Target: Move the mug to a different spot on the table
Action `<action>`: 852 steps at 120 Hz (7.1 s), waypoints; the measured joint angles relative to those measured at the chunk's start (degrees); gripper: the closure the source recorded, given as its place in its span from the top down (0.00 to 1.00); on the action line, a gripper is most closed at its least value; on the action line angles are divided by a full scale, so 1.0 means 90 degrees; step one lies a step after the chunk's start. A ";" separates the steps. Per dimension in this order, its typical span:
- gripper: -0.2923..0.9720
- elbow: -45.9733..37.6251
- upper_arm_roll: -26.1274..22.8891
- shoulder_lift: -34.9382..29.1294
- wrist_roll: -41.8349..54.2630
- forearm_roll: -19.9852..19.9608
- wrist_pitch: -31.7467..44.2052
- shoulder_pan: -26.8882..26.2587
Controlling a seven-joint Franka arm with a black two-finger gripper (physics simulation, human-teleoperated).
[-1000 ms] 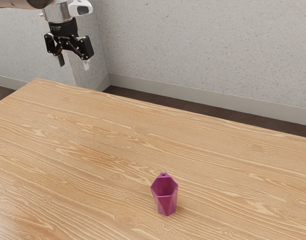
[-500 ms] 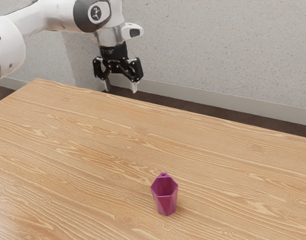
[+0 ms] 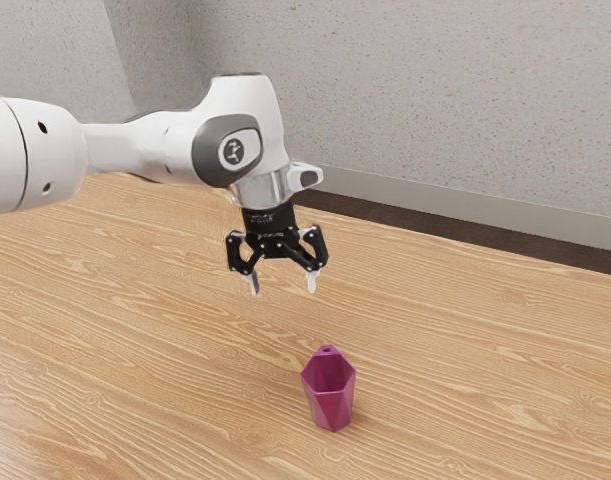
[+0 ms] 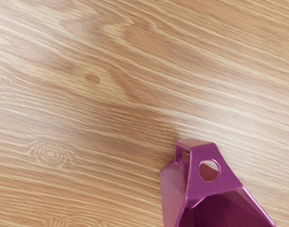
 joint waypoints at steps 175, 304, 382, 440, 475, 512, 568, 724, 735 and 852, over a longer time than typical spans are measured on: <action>0.77 0.0355 -0.0113 0.1051 -0.0902 0.0071 0.1193 -0.0939; 0.77 0.0522 -0.0046 0.1542 -0.1096 0.0445 0.1049 -0.0858; 0.77 0.0271 -0.0040 0.1594 -0.0805 0.0446 0.1078 -0.0759; 0.77 0.0227 -0.0041 0.1803 -0.0719 0.0460 0.1100 -0.0758; 0.75 0.0232 -0.0042 0.1944 -0.0675 0.0474 0.1205 -0.0772; 0.58 0.0261 -0.0042 0.1931 -0.0647 0.0473 0.1178 -0.0764; 0.44 0.0356 -0.0039 0.1868 -0.0641 0.0529 0.0880 -0.0787; 0.21 0.1362 -0.0601 0.2082 0.0181 0.3401 -0.1841 -0.0913; 0.21 0.1423 -0.0670 0.2090 0.0600 0.3492 -0.1956 -0.0902; 0.21 0.2055 -0.0668 0.2439 0.6261 0.3204 -0.0792 0.0125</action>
